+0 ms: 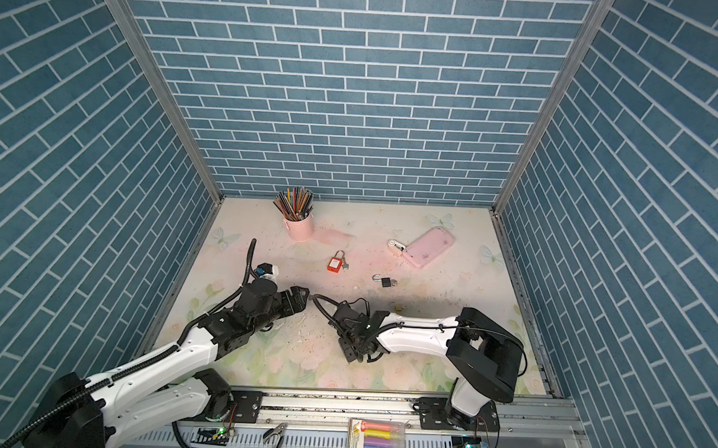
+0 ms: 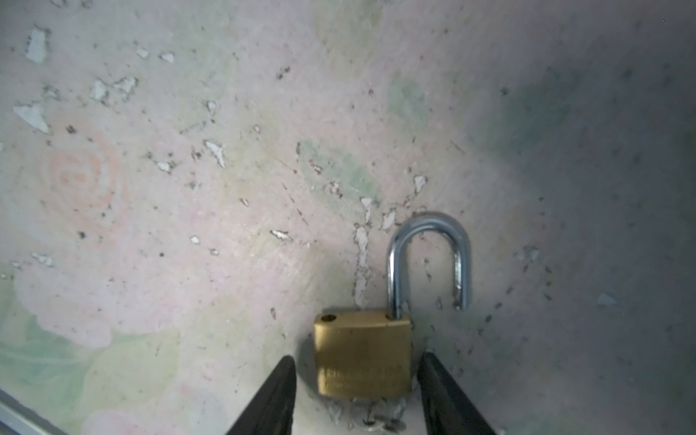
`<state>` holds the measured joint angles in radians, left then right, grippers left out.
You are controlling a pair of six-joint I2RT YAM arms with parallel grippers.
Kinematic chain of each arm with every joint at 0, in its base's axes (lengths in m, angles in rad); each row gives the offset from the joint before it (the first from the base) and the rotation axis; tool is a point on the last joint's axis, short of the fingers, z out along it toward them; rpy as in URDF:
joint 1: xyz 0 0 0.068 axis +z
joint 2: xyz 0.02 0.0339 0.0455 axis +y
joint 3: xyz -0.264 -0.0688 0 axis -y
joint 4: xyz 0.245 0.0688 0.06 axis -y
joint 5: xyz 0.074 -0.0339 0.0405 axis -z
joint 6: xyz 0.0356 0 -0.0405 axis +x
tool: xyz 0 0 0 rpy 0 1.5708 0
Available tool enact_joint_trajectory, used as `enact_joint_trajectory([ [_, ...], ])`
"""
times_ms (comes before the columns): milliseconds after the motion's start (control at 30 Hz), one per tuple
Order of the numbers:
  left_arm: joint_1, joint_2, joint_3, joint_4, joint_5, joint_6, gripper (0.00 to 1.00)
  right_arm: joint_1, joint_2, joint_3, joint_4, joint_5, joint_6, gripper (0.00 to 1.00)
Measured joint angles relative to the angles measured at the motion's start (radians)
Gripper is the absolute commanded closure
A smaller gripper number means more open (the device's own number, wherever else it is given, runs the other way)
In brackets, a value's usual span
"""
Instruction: Lock with the key
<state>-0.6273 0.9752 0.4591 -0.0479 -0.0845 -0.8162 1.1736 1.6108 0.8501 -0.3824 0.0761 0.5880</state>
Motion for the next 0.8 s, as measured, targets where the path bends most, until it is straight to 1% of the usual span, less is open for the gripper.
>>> enact_joint_trajectory([
  [267,0.000,-0.001,0.000,0.000,0.000,0.000,0.12,0.000,0.032,0.028,0.007,0.008,0.011,0.55],
  [533,0.000,-0.016,-0.007,-0.002,-0.006,0.000,0.12,0.000,0.087,0.092,0.008,0.008,0.011,0.68],
  [667,0.000,-0.034,-0.010,-0.008,-0.027,-0.002,0.12,0.000,0.120,0.132,0.007,0.003,0.011,0.68],
  [800,0.000,-0.055,-0.009,-0.026,-0.058,-0.006,0.12,-0.007,0.184,0.209,0.005,0.002,0.011,0.67],
])
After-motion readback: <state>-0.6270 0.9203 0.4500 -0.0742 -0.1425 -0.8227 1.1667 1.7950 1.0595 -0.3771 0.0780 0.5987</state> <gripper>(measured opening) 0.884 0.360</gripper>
